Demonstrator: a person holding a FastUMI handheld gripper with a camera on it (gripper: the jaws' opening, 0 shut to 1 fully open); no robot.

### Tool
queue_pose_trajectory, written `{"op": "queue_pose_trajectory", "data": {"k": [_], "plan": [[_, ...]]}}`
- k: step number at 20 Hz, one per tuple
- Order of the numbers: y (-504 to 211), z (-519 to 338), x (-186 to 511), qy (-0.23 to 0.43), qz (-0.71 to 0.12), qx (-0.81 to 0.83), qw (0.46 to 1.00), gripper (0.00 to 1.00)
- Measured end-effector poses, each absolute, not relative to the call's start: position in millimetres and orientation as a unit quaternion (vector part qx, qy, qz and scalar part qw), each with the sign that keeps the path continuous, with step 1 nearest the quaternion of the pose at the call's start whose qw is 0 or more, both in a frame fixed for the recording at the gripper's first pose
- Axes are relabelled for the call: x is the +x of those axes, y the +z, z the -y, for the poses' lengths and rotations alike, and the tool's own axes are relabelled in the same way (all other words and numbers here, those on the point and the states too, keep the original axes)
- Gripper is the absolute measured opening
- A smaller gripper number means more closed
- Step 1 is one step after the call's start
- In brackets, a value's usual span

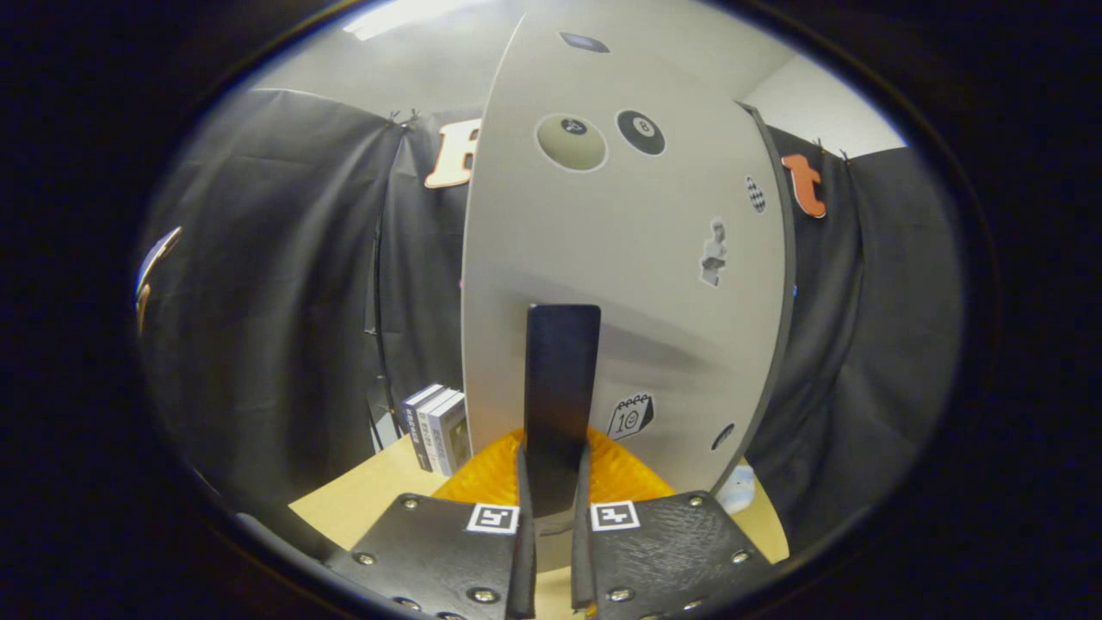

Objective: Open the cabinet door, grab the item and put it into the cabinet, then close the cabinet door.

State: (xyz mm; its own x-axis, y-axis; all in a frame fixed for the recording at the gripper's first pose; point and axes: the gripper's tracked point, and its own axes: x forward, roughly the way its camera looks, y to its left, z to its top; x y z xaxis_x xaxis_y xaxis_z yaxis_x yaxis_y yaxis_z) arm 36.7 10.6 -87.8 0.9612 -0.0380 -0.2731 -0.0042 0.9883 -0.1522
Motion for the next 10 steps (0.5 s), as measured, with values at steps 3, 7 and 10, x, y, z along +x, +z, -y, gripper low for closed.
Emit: {"op": "queue_pose_trajectory", "data": {"k": [3,7,10], "plan": [[-87.1,-6.2,32.5,-0.024,-0.139,-0.075,0.987,0.16],[-86.1,1.0,27.4,-0.048,-0.142,-0.076,0.986,0.16],[-85.2,6.4,23.5,-0.067,-0.144,-0.077,0.984,0.16]]}}
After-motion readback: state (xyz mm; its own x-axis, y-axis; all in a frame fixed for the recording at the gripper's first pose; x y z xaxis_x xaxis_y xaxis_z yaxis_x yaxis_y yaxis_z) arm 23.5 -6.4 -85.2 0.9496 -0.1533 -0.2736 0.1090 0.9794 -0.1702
